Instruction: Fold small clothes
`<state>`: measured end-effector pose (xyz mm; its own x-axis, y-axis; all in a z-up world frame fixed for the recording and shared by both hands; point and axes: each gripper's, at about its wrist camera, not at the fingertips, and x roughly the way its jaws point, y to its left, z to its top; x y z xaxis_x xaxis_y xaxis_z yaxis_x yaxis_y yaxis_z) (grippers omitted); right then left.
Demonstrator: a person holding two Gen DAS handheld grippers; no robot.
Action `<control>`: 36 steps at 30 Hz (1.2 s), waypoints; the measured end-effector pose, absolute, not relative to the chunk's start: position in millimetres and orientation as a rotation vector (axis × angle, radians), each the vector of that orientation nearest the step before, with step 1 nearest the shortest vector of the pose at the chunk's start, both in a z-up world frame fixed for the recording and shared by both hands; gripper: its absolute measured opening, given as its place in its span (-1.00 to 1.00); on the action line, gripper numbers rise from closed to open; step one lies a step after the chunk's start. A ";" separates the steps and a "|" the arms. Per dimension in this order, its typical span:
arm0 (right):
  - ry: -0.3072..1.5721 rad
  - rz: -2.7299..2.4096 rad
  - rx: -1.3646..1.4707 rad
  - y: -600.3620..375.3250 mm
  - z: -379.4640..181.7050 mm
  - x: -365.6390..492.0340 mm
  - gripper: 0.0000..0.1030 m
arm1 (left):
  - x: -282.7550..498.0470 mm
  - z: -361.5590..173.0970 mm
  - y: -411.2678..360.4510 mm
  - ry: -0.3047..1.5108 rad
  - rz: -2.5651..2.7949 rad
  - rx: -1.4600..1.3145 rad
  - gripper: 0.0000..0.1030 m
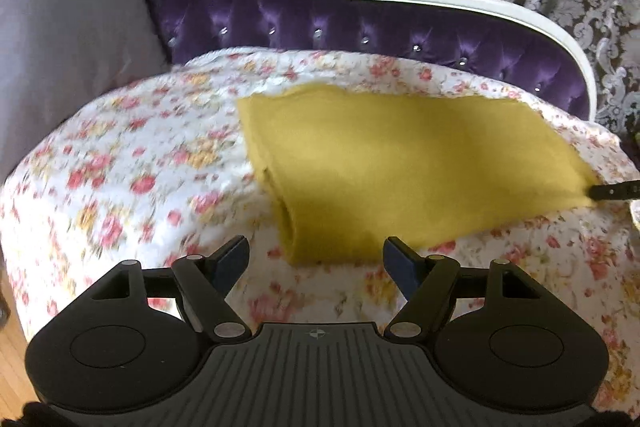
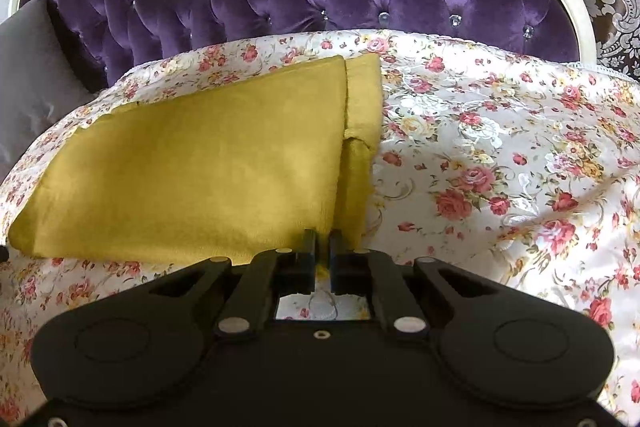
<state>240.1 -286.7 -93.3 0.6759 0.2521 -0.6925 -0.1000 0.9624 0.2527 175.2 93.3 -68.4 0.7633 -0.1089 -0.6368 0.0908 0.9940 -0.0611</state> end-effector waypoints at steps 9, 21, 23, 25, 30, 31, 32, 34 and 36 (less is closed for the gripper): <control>0.804 0.207 0.214 -289.1 -94.1 240.8 -0.77 | 203.2 -75.3 81.2 0.737 -0.145 -0.047 -0.10; 0.794 0.234 0.253 -294.9 -89.0 242.2 -0.82 | 213.4 -74.0 104.4 0.769 -0.157 -0.182 -0.94; 0.777 0.247 0.278 -300.5 -82.4 238.3 -0.83 | 207.9 -62.4 113.6 0.769 -0.188 -0.194 -0.94; 0.764 0.252 0.286 -304.8 -75.5 233.1 -0.83 | 201.3 -53.5 121.7 0.777 -0.215 -0.203 -0.94; 0.820 0.232 0.260 -306.8 -89.5 233.9 -0.84 | 198.4 -68.2 124.2 0.856 -0.187 -0.116 -0.94; 0.834 0.228 0.262 -307.3 -94.3 235.3 -0.84 | 199.5 -72.8 123.9 0.866 -0.182 -0.101 -0.94; 0.838 0.229 0.272 -308.5 -97.3 235.6 -0.83 | 200.1 -76.2 123.0 0.868 -0.180 -0.095 -0.94; 0.830 0.233 0.285 -310.7 -95.2 234.2 -0.79 | 199.4 -73.2 122.0 0.857 -0.179 -0.080 -0.91; 0.813 0.239 0.296 -314.5 -89.2 234.0 -0.59 | 199.3 -64.3 116.8 0.836 -0.166 -0.038 -0.88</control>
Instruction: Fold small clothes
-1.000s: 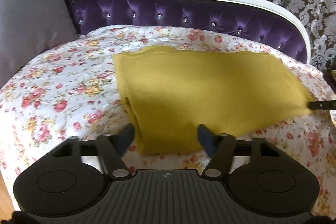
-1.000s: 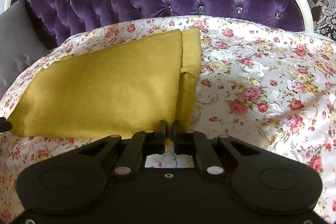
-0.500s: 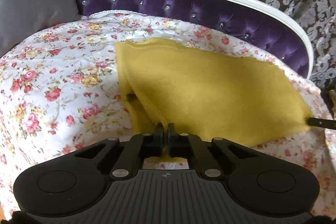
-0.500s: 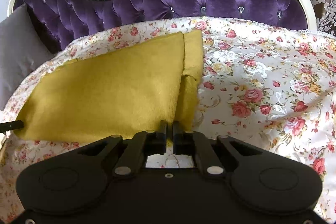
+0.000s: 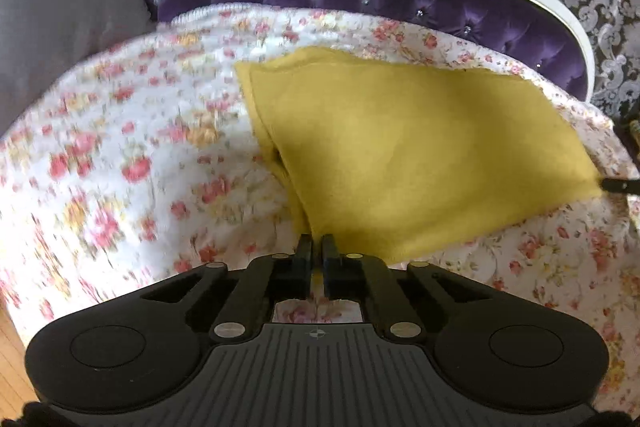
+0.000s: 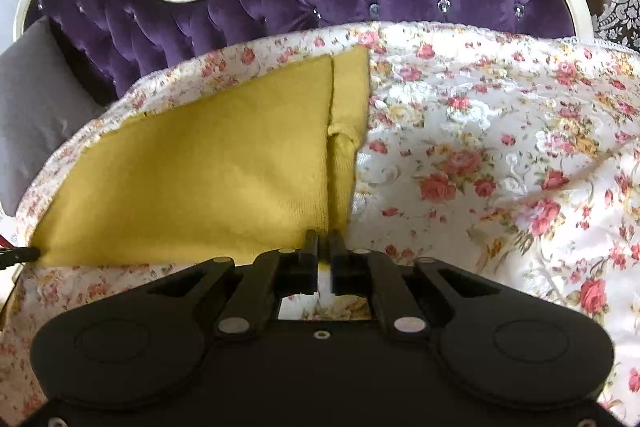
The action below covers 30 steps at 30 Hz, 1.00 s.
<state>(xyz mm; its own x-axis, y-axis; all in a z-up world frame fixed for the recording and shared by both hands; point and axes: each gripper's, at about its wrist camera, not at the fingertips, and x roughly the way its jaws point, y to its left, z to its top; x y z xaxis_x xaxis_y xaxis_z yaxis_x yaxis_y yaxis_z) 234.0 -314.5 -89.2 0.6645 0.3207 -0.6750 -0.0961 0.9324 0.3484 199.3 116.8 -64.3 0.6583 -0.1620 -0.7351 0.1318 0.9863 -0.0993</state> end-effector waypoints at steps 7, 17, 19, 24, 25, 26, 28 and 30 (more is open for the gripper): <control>0.699 0.248 0.372 -334.1 -82.3 244.1 0.39 | 209.5 -20.5 91.2 0.721 -0.154 -0.009 -0.09; 0.711 0.373 0.482 -330.0 -103.0 291.3 0.72 | 289.9 -33.8 23.5 0.758 -0.201 -0.005 0.39; 0.727 0.403 0.515 -330.4 -108.4 302.7 0.79 | 303.3 -42.0 14.8 0.779 -0.203 -0.011 0.40; 0.760 0.450 0.577 -328.4 -120.9 321.6 0.95 | 335.4 -67.4 -2.9 0.841 -0.198 -0.018 0.40; 0.752 0.462 0.585 -328.5 -121.7 323.7 1.00 | 340.7 -71.7 -5.7 0.852 -0.196 -0.014 0.41; 0.748 0.474 0.595 -328.8 -122.3 326.4 1.00 | 343.5 -75.9 -8.8 0.853 -0.189 -0.002 0.51; 0.732 0.495 0.618 -329.5 -124.0 331.1 1.00 | 347.6 -79.8 -16.9 0.840 -0.182 0.038 0.59; 0.713 0.506 0.645 -330.7 -126.3 334.8 1.00 | 350.2 -81.8 -23.2 0.844 -0.181 0.065 0.69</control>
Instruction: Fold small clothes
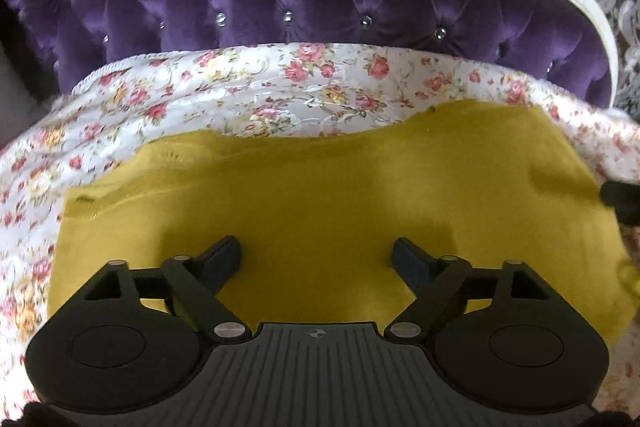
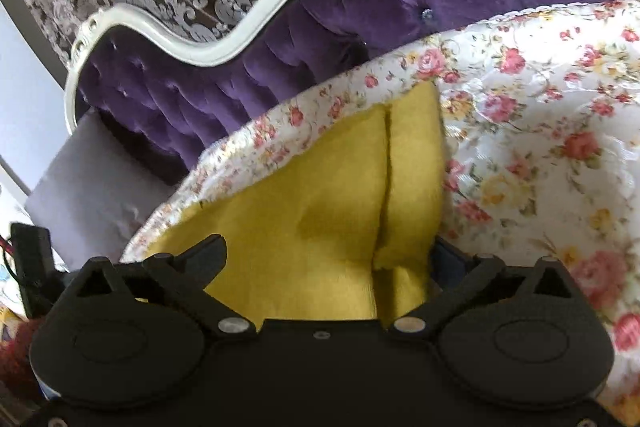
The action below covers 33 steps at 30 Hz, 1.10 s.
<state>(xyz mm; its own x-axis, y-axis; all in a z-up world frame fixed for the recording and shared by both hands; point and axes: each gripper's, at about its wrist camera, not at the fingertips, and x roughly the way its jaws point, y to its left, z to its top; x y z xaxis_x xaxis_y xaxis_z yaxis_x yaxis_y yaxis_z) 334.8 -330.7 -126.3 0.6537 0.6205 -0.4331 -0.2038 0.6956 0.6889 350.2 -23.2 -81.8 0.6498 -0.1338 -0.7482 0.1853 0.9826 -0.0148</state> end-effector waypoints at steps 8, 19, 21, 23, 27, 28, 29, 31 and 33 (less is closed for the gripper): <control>0.740 0.471 0.612 -332.8 -122.1 341.5 0.35 | 365.3 -88.9 -37.0 0.870 -0.177 0.099 0.97; 0.749 0.399 0.580 -334.4 -97.6 334.4 -0.49 | 376.4 -90.9 -46.2 0.874 -0.153 0.137 0.99; 0.765 0.389 0.579 -329.9 -101.5 337.8 -0.45 | 376.5 -91.0 -45.9 0.872 -0.157 0.137 0.99; 0.790 0.351 0.558 -326.7 -106.7 341.2 -0.08 | 376.1 -91.0 -45.5 0.867 -0.159 0.133 0.99; 0.787 0.330 0.540 -322.5 -108.6 339.2 -0.50 | 374.1 -91.6 -45.3 0.854 -0.167 0.130 0.99; 0.794 0.320 0.522 -319.9 -105.5 340.2 -0.61 | 374.0 -91.5 -44.7 0.853 -0.171 0.125 0.98; 0.800 0.312 0.508 -316.8 -101.8 340.8 -0.61 | 374.1 -91.2 -43.3 0.851 -0.177 0.120 0.98; 0.776 0.304 0.457 -304.9 -85.2 337.9 -0.61 | 373.9 -89.1 -38.6 0.849 -0.191 0.103 0.95; 0.732 0.330 0.390 -285.5 -61.5 333.6 -0.61 | 373.0 -85.0 -28.7 0.847 -0.202 0.069 0.82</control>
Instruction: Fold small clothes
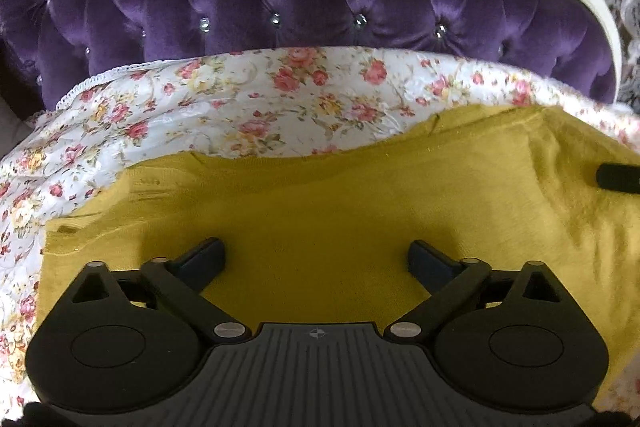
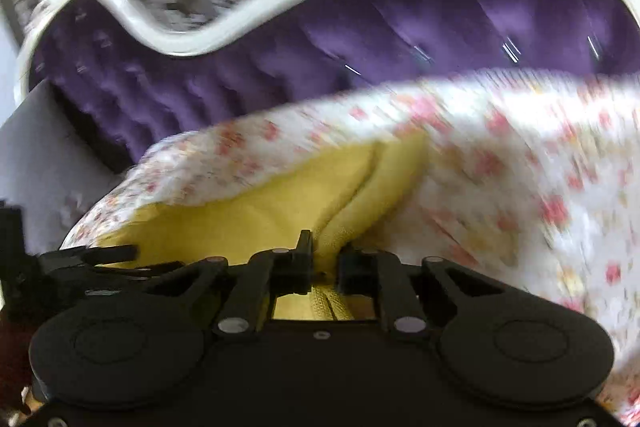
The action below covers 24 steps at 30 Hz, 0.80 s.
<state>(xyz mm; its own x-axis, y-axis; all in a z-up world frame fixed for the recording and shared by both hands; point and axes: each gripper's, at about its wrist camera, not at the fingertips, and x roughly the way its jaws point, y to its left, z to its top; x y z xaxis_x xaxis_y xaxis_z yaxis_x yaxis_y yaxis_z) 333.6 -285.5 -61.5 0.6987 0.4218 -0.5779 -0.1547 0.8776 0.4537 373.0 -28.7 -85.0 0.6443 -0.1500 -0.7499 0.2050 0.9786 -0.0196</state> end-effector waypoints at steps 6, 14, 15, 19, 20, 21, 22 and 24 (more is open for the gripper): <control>0.689 0.524 0.238 -189.2 -14.5 326.3 -0.61 | 363.3 -66.7 32.4 0.826 -0.190 -0.106 0.73; 0.704 0.640 -0.021 -71.2 -43.4 308.3 -0.41 | 350.6 -55.0 111.4 0.826 -0.131 -0.234 0.74; 0.689 0.653 -0.011 -69.5 -43.9 305.4 -0.38 | 349.0 -54.3 115.7 0.827 -0.133 -0.239 0.74; 0.604 0.643 0.046 -91.0 -31.2 283.5 0.07 | 343.0 -48.4 124.2 0.820 -0.165 -0.277 0.75; 0.581 0.618 0.037 -99.1 -26.7 276.5 0.15 | 342.2 -46.8 123.2 0.818 -0.176 -0.287 0.76; 0.561 0.592 0.020 -105.2 -21.4 268.9 0.21 | 341.5 -45.7 122.4 0.818 -0.189 -0.294 0.76; 0.538 0.561 -0.005 -113.7 -17.8 259.9 0.43 | 341.2 -44.6 119.9 0.819 -0.202 -0.298 0.76; 0.500 0.493 -0.064 -122.0 -14.5 245.0 0.92 | 341.2 -43.1 112.5 0.827 -0.226 -0.304 0.76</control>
